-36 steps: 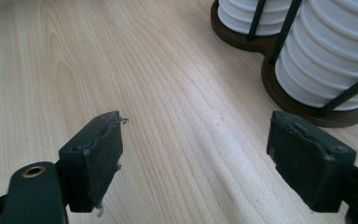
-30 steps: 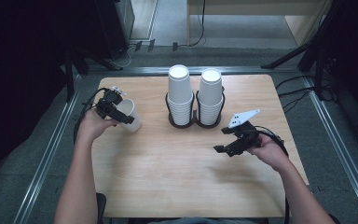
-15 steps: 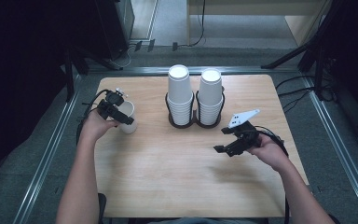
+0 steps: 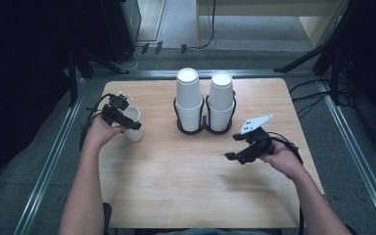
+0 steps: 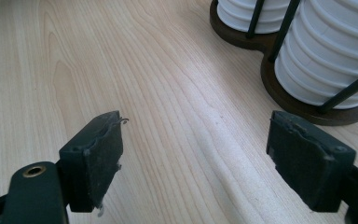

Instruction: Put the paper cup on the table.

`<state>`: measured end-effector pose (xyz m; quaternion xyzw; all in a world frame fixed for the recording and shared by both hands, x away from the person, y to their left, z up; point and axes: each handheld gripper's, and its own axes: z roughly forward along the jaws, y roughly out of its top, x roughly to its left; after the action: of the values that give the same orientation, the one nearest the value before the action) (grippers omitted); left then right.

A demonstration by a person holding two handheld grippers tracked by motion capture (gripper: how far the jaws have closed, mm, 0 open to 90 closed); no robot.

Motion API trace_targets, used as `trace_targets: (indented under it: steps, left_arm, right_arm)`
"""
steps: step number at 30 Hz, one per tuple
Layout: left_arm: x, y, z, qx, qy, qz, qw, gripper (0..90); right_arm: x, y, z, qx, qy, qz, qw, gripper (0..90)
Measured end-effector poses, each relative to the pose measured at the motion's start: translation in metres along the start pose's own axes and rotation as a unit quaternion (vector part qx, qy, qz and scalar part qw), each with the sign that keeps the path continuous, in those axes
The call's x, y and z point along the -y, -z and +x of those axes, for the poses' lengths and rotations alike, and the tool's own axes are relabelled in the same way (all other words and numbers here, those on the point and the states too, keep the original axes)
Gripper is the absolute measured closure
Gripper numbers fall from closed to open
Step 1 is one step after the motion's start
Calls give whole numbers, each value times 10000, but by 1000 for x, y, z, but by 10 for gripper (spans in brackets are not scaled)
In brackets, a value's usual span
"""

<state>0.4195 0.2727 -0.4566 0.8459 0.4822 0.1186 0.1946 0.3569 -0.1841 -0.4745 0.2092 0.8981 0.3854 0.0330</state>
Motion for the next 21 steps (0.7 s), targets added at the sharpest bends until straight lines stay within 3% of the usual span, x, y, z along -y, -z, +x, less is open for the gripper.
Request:
trace_targets:
  steps: [21]
  left_arm:
    - [2, 13, 2, 288, 118, -181, 9994, 6]
  right_arm:
    - [0, -6, 4, -18, 102, 153, 9998, 188]
